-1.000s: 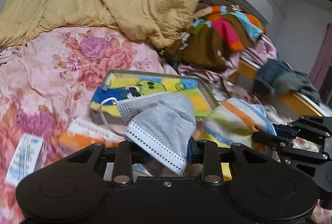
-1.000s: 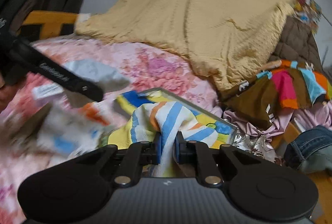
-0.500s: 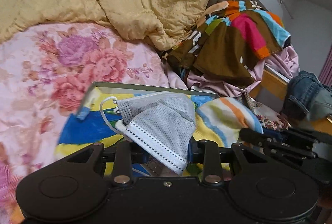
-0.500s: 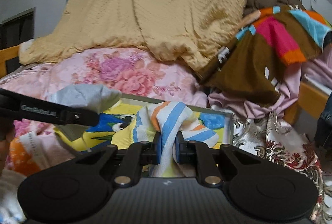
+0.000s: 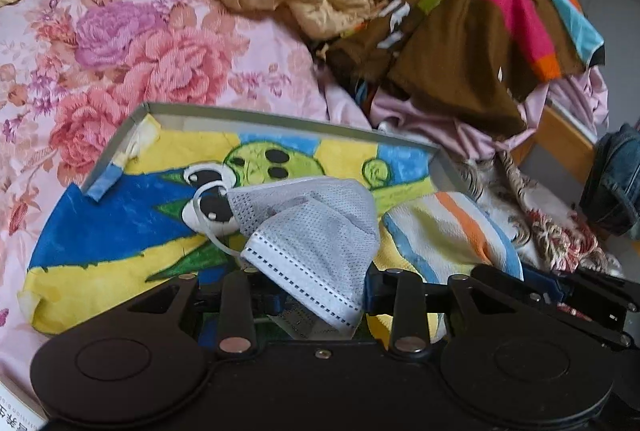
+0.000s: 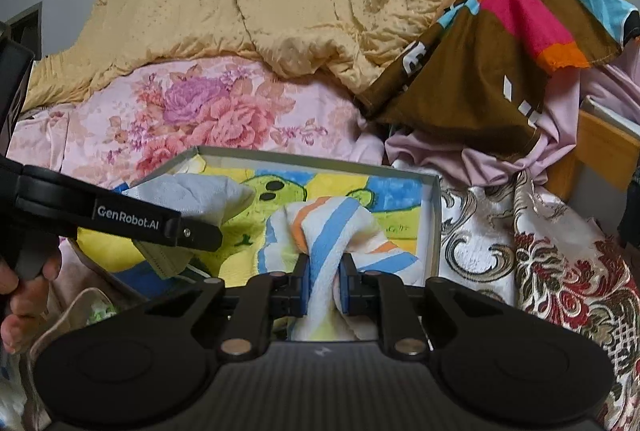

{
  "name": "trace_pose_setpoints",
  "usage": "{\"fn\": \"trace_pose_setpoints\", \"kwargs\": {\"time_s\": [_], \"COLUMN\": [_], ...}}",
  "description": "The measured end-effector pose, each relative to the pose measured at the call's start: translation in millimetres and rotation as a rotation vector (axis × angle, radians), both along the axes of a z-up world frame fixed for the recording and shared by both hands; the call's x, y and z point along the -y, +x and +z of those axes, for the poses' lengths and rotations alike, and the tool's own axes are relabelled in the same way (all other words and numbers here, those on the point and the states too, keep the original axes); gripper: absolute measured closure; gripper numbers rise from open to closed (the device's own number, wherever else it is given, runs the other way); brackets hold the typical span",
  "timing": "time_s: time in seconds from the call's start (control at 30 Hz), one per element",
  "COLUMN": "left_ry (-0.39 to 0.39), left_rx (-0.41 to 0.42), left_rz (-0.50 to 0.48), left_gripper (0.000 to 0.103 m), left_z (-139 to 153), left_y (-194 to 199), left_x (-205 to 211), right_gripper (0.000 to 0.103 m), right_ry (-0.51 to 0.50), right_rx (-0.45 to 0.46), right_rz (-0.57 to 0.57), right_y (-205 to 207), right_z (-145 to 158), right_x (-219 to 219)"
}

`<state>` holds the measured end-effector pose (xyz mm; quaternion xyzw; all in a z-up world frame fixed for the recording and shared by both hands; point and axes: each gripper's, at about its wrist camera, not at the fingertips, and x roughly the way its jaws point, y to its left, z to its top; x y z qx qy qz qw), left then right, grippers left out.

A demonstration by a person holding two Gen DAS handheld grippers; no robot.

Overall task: Organize soft objects
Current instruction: 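Carry the mask with the left tool into the frog tray while the right tool drops the striped cloth there, then withdraw both open tools from the tray back toward the items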

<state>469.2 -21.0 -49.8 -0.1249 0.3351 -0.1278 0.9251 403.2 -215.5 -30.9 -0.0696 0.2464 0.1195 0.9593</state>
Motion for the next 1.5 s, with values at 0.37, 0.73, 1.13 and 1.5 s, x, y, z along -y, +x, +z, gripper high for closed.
{"fn": "trace_pose_setpoints", "kwargs": {"time_s": [0.37, 0.73, 1.13, 1.5], "left_ry": [0.042, 0.027, 0.064, 0.014], "left_rx": [-0.072, -0.09, -0.081, -0.081], "left_rz": [-0.013, -0.007, 0.026, 0.077], "left_gripper": [0.051, 0.028, 0.01, 0.007], "left_z": [-9, 1, 15, 19], "left_y": [-7, -20, -23, -30], "left_x": [2, 1, 1, -8], "right_gripper": [0.075, 0.054, 0.04, 0.027], "right_ry": [-0.012, -0.017, -0.001, 0.056], "right_rx": [-0.03, 0.003, 0.034, 0.066], "right_rz": [-0.016, -0.021, -0.023, -0.039], "right_y": [-5, -22, -35, -52], "right_z": [-4, 14, 24, 29], "right_x": [1, 6, 13, 26]}}
